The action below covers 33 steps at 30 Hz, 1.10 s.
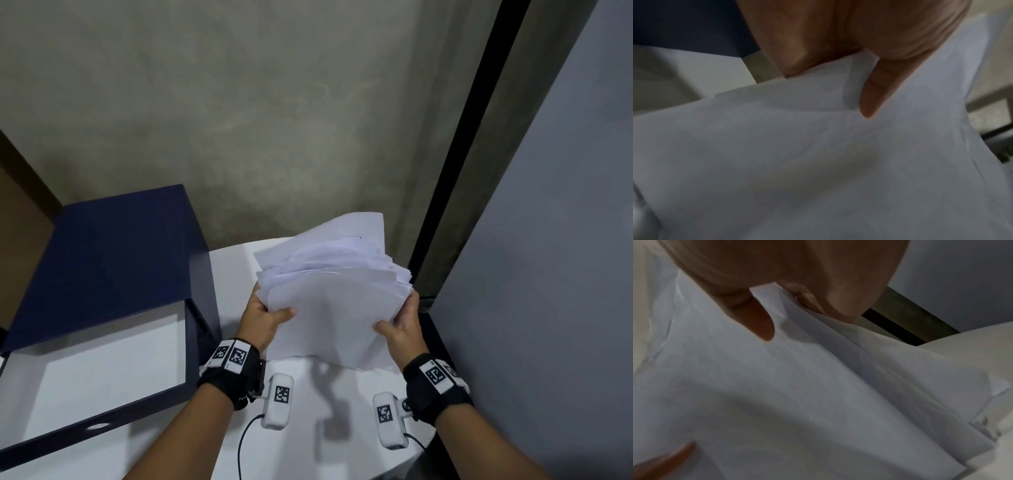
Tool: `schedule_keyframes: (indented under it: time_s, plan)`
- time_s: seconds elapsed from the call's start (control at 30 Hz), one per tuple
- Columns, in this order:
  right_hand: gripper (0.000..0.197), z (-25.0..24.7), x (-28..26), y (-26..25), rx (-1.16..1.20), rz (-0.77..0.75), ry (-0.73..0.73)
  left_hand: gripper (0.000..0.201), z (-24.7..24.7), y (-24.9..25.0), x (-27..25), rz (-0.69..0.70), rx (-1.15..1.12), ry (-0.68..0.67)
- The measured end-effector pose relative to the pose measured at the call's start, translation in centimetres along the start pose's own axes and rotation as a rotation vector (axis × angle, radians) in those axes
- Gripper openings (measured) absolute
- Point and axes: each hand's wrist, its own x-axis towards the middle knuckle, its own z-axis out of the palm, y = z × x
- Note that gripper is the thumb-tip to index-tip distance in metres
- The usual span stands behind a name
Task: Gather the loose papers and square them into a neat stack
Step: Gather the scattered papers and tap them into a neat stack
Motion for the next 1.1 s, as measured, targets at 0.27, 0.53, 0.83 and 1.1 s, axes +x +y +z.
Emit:
schedule_keyframes:
  time_s: [0.27,0.53,0.83,1.1]
  plan:
    - [0.069,-0.3,0.2,0.4,-0.061,0.035,-0.012,0.076,0.0,-0.1,0.2,0.0,0.035,0.04]
    - [0.066,0.2,0.1,0.7,0.052,0.015,-0.002,0.074,-0.4,0.1,0.3,0.07,-0.063,-0.026]
    - [0.046,0.8,0.6,-0.1,0.018,-0.05,0.083,0.083,-0.3,0.1,0.6,0.097,-0.051,0.014]
    - [0.058,0.9,0.1,-2.3,0.121,-0.138,0.071,0.079,-0.5,0.6,0.6,0.122,-0.031,-0.018]
